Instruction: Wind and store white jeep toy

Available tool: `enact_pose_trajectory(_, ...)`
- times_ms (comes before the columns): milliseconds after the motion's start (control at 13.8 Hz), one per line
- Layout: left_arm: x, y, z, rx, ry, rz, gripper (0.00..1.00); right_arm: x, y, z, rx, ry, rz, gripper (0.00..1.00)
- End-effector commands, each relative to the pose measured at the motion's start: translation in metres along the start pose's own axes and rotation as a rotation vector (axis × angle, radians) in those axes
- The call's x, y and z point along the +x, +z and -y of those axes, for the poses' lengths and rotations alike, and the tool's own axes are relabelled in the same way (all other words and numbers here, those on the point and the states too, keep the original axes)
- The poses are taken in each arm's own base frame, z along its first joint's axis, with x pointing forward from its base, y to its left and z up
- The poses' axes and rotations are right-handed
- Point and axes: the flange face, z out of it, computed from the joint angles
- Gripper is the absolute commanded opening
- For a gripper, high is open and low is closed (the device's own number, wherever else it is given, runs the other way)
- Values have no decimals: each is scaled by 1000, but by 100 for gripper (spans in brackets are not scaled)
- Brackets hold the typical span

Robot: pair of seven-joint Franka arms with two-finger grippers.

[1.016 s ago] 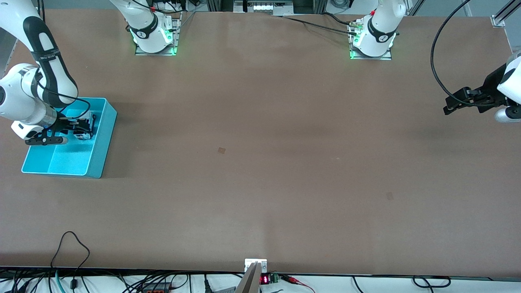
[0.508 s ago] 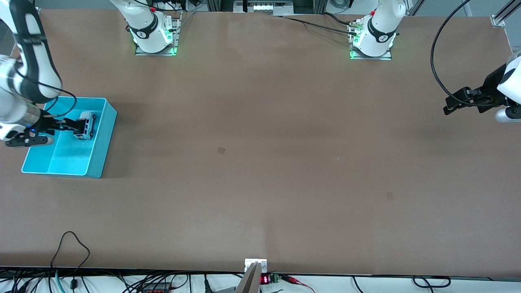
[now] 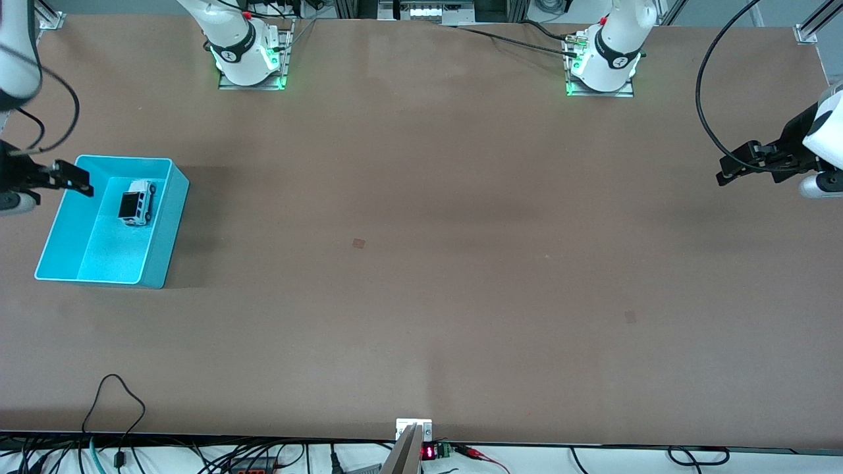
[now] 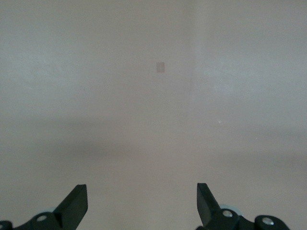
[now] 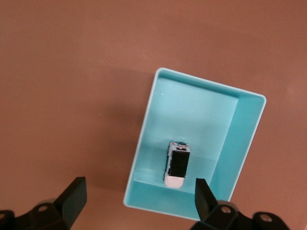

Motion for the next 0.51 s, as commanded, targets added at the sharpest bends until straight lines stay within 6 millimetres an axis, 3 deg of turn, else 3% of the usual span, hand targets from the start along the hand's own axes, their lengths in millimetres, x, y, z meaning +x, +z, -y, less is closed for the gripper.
enact_pose_trajectory(0, -2, -3, -1, -12, 9, -2, 100, -11, -37, 27, 37, 30, 63, 100)
enact_pose_trajectory(73, -2, -3, -1, -12, 9, -2, 100, -17, -59, 37, 93, 35, 98, 100)
enact_pose_trajectory(290, -2, -4, -1, -12, 11, -4, 100, -23, -73, 52, 121, 14, 122, 100)
enact_pose_trajectory(435, -2, -4, -1, -12, 9, -4, 100, -24, -80, 52, 117, 37, 104, 100)
